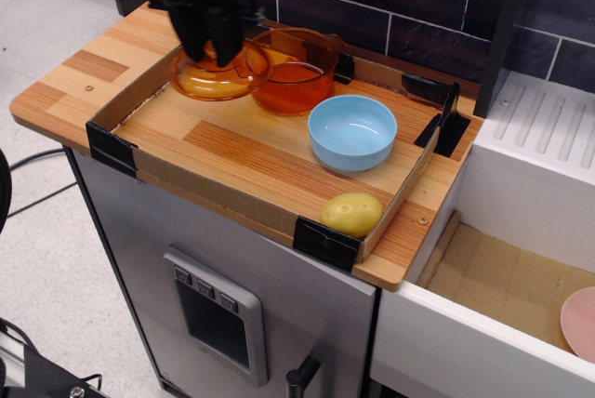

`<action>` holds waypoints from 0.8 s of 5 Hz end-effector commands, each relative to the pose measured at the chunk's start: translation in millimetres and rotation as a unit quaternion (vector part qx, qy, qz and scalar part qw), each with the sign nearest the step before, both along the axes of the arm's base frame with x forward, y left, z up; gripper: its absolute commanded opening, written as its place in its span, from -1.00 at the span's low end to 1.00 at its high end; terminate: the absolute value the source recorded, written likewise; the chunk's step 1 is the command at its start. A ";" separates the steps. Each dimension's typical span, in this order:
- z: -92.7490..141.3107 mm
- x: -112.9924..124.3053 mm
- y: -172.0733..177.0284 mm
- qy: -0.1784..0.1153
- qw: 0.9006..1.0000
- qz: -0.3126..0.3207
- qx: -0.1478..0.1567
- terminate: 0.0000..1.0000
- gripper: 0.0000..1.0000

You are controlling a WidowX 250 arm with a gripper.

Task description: Put lid on pot

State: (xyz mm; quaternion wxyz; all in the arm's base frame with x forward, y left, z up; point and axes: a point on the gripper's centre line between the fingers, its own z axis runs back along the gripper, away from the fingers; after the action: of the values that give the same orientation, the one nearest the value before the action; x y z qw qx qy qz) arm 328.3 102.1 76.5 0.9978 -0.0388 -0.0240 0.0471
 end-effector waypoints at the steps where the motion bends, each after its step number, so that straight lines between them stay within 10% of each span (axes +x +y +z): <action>1: 16.4 35.8 -10.2 -0.027 0.999 0.019 0.010 -1.00 -1.00; 4: 9.4 77.6 -15.3 -0.021 0.998 0.047 0.026 -1.00 -1.00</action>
State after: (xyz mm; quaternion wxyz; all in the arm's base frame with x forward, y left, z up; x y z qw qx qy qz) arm 396.1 86.0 64.1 0.9953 -0.0188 -0.0159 0.0941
